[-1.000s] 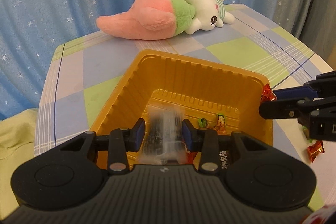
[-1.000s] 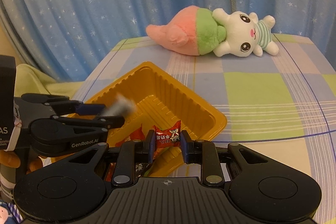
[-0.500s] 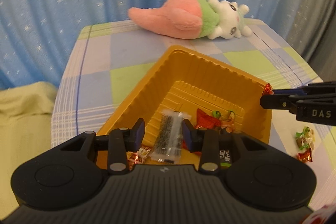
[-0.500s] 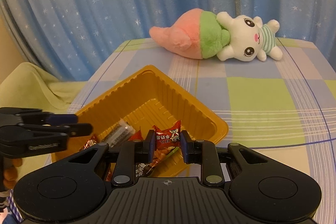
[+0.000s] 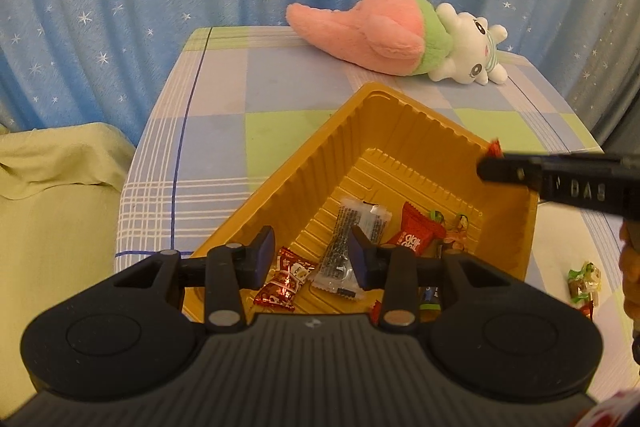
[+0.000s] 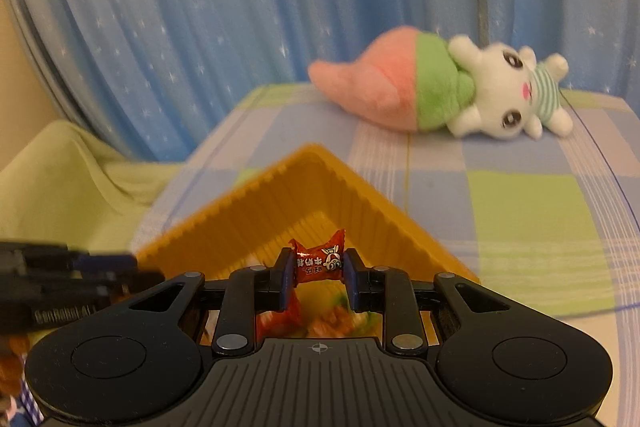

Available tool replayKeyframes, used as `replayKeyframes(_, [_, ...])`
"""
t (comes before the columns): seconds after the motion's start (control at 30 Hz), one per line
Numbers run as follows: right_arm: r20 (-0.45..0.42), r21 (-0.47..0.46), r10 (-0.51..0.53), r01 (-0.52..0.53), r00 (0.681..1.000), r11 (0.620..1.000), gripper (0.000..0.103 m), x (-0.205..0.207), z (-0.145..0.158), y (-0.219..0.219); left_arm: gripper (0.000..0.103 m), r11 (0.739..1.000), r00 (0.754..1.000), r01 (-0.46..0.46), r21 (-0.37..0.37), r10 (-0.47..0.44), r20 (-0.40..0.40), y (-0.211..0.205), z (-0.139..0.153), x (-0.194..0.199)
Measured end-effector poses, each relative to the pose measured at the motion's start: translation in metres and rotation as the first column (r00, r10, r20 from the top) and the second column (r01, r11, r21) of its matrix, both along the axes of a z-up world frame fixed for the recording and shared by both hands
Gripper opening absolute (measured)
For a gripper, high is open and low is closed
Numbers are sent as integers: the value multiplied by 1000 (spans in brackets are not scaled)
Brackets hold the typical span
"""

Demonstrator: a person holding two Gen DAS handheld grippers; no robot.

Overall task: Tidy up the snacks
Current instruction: 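Open both grippers to drop the packet and red candy into the tray, then move both open grippers back from the tray to the remaining candies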

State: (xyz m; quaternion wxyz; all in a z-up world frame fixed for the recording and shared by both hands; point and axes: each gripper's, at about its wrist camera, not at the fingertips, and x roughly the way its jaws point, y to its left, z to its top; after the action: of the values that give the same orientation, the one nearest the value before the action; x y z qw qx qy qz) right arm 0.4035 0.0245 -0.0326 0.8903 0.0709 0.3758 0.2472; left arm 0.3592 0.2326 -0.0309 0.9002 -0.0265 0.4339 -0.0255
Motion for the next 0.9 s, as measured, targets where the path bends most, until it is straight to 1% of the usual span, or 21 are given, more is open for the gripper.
replayKeyframes(0.03, [6,8,-3,3,1000,1000,28,1,2,1,39,1000,1000,-2,0,2,0,0,0,-1])
replayKeyframes(0.07, [11,16,-4,4,1000,1000,37,2,4,2,40,1000,1000,-4,-1,4,0,0,0,-1])
replayKeyframes(0.1, [19,21,-6,5,1000,1000,44,3,5,3,41,1000,1000,-5,-2,5,0,-1,1,-2])
replayKeyframes(0.13, [32,28,-8,7,999,1000,54,2,8,2,41,1000,1000,-5,-4,5,0,-2,1,-3])
replayKeyframes(0.17, [50,37,-12,10,999,999,56,0,10,1,41,1000,1000,-5,-6,5,0,-2,2,-4])
replayKeyframes(0.23, [62,37,-11,9,998,999,57,-2,12,0,44,1000,1000,-8,-11,8,0,-4,3,-6])
replayKeyframes(0.4, [21,41,-10,9,1000,999,58,-9,12,-7,47,1000,1000,-8,-20,8,3,-9,8,-12])
replayKeyframes(0.47, [9,39,-11,10,1000,999,61,-14,11,-10,48,1000,1000,-6,-23,6,6,-12,11,-15])
replayKeyframes(0.67, [-4,28,-3,3,1000,1000,64,-34,13,-15,52,999,1000,-5,-33,5,12,-19,19,-25])
replayKeyframes(0.9, [-13,48,-10,10,1000,999,67,-55,21,-24,53,999,1000,-5,-40,6,19,-27,28,-44])
